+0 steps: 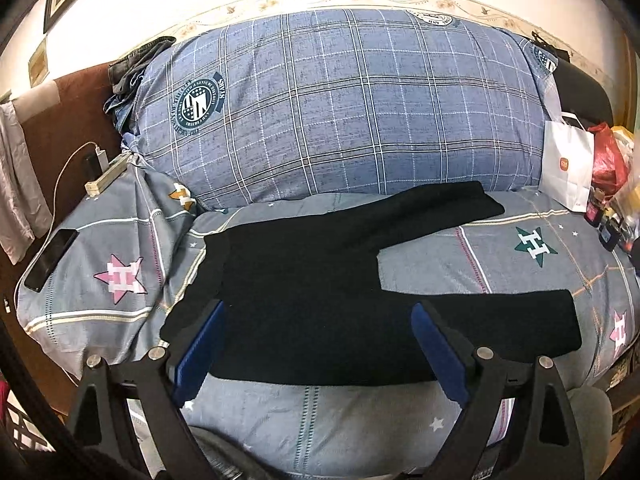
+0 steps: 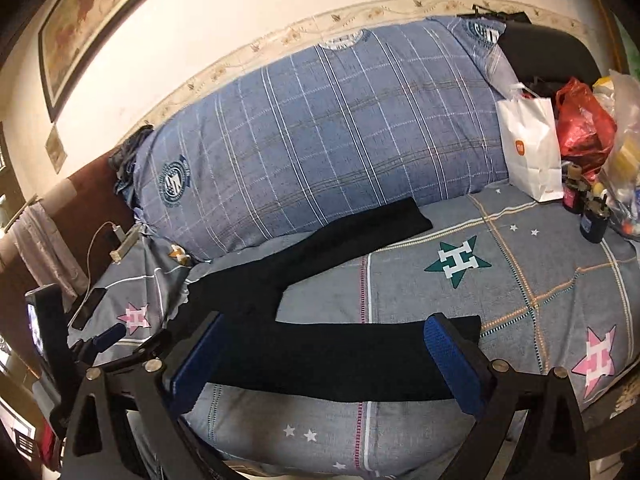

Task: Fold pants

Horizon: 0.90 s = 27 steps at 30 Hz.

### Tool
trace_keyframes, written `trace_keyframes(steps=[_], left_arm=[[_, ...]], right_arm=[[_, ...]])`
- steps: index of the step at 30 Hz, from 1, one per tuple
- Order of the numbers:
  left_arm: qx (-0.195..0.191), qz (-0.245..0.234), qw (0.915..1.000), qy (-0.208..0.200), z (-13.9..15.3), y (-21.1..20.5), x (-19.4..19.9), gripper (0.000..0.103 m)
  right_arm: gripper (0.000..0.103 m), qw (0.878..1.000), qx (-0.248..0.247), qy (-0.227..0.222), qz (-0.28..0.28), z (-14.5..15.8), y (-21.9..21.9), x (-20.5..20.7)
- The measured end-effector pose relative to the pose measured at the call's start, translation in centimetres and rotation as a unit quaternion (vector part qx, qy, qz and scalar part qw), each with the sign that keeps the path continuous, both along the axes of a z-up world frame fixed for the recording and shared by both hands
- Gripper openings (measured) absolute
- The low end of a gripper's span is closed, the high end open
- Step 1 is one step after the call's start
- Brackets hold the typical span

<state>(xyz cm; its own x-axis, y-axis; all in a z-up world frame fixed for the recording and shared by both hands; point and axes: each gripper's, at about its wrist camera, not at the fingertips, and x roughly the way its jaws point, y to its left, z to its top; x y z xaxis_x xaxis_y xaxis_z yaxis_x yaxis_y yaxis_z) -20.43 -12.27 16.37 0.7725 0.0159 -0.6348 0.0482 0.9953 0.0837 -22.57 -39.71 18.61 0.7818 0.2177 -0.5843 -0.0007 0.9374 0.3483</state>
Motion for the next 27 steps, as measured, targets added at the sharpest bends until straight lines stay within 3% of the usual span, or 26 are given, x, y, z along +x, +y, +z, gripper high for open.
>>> trace_keyframes(steps=[13,20,24,27], left_arm=[[0.027,0.028,0.9991,0.020,-2.4,-2.2,5.8,0.093],[-0.040,-0.018,0.9969,0.065,-4.5,-2.4,13.9,0.092],[-0.078,-0.010,0.9938,0.079,-5.8,-1.7,19.1,0.092],[-0.115,-0.004,0.9883,0.100,-7.6,-0.1,20.4,0.093]], right_arm=[[0.099,0.999,0.017,0.023,0.017,-2.1,-2.2,7.1],[0.098,0.996,0.031,0.082,0.010,-6.4,-4.9,15.9],[0.089,0.991,0.052,0.127,0.002,-9.2,-7.0,22.1],[0.084,0.984,0.071,0.164,-0.014,-11.2,-8.4,27.9]])
